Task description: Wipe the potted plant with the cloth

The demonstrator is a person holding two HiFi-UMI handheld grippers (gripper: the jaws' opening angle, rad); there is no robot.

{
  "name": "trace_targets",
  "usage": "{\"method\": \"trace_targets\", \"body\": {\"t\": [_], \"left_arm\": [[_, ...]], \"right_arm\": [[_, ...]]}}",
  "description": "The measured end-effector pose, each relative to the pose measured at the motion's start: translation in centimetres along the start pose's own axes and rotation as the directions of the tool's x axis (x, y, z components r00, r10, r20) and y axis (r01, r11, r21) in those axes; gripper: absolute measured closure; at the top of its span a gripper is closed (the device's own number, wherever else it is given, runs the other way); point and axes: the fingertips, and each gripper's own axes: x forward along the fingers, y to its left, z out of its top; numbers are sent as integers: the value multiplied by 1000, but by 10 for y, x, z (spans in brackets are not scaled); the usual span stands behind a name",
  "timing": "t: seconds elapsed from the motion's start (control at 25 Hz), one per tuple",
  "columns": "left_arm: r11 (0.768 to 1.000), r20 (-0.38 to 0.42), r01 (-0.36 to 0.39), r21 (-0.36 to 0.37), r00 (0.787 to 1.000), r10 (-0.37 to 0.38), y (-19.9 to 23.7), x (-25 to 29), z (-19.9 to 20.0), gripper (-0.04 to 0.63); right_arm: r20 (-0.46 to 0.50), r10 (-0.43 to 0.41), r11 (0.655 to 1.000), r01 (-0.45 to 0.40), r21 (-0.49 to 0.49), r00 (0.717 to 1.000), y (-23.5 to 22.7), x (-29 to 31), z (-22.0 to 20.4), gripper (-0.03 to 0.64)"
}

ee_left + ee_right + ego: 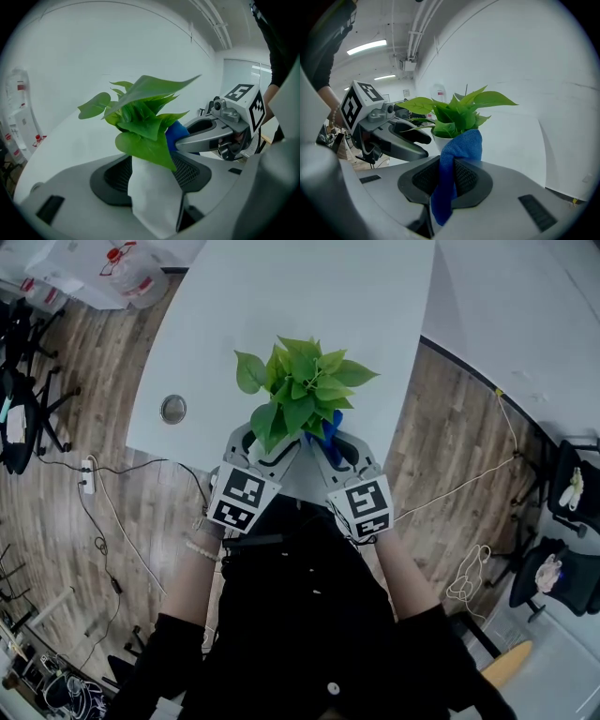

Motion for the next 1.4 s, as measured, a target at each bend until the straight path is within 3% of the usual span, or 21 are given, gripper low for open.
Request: {"method": "trace_targets", "body": {"t": [0.2,0.36,0.52,0.8,1.12,1.4], "left_arm": [[1000,-29,8,4,1000,-7,26,-6,-10,298],[997,-43,33,64,999,-30,43,0,-4,262],[988,-44,90,126,995,-85,47,15,9,247],[983,-32,120,143,993,-116,47,33,20,242],[993,3,47,111,999,-48,39,31,22,268],[996,-62,-86,-9,994,86,25,21,1,287]], "right_arm": [[1,-20,1000,20,6,1000,-10,3,2,532],[-5,-41,999,41,3,999,-19,7,2,532],[-20,-58,998,58,-7,998,-31,15,3,532],[-38,-68,997,66,-32,997,-46,30,11,532],[-34,-61,997,59,-50,998,-42,25,8,532],[-39,-28,999,26,-34,999,-19,16,-4,532]]}}
